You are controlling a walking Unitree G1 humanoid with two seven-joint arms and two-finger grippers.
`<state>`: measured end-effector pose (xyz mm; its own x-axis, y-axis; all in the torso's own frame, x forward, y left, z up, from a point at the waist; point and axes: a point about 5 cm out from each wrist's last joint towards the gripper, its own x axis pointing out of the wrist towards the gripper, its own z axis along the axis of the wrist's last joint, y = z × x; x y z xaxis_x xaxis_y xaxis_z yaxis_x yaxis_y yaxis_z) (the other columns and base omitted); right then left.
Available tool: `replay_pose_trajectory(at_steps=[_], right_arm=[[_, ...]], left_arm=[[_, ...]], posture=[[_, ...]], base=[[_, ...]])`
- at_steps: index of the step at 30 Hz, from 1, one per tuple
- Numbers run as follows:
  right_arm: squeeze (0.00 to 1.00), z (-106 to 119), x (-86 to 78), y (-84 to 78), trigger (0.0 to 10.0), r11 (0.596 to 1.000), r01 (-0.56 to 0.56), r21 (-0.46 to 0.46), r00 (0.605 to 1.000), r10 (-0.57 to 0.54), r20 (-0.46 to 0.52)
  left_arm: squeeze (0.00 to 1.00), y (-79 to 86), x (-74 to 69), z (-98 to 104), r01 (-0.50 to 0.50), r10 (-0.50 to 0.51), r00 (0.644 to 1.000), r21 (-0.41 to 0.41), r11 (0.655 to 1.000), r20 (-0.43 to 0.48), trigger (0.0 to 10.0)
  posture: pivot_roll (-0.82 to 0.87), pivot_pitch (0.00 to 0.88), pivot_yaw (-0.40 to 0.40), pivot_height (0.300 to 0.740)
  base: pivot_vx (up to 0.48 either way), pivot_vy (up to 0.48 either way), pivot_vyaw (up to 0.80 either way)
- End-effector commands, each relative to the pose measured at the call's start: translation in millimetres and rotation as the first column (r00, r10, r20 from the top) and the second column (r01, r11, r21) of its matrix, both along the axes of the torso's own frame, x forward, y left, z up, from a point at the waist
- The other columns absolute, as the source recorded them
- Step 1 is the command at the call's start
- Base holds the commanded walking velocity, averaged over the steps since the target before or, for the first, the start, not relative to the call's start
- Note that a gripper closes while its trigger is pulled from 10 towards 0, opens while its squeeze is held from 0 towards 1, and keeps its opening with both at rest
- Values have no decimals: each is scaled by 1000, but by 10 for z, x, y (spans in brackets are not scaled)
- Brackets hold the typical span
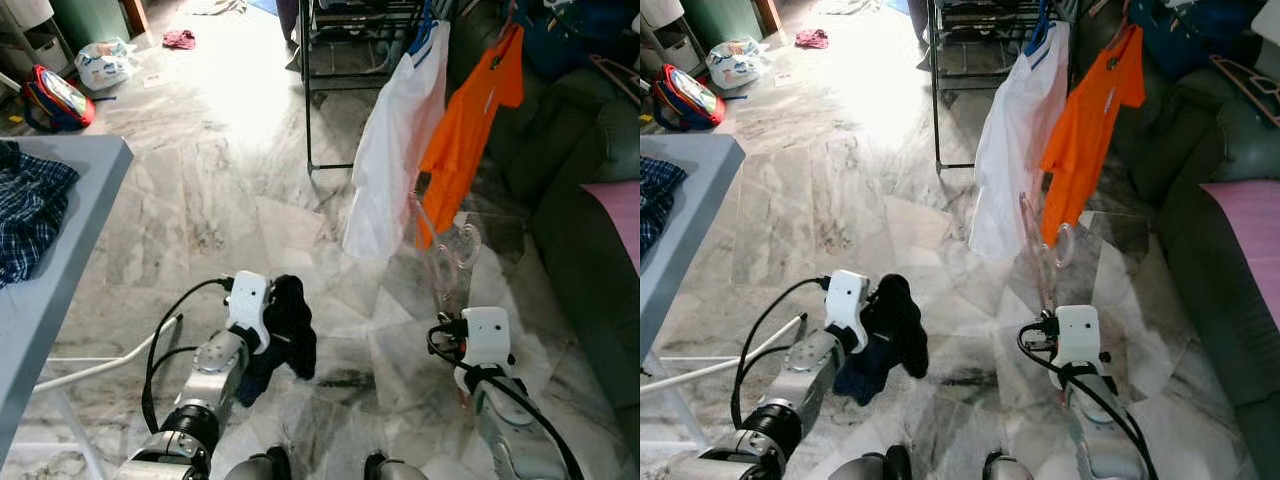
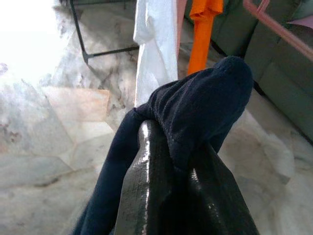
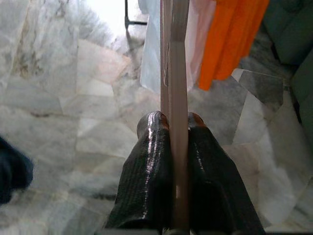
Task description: Hang hanger
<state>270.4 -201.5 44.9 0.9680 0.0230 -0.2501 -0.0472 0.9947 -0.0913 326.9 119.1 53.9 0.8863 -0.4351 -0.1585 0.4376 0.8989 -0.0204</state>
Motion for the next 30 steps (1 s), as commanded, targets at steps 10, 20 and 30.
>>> replay_pose_trajectory(at_steps=[10, 20, 30], right_arm=[[0, 24, -6, 51, 10000, 999, -34, 0, 999, 34, 7], [0, 69, -149, 124, 10000, 970, -245, -4, 969, 244, -41], [0, 244, -353, -229, 10000, 927, -374, 31, 920, 375, -113]], left_arm=[[0, -40, 44, 111, 38, -37, 998, -13, 999, 56, 10000], [0, -106, 62, 227, 80, -81, 985, 15, 997, 151, 10000], [0, -102, 253, 505, 44, -78, 963, 134, 990, 259, 10000]], posture=[[-76, 239, 46, 740], [-70, 258, 49, 740], [-75, 272, 77, 740]], base=[[0, 0, 0], [0, 0, 0], [0, 0, 0]])
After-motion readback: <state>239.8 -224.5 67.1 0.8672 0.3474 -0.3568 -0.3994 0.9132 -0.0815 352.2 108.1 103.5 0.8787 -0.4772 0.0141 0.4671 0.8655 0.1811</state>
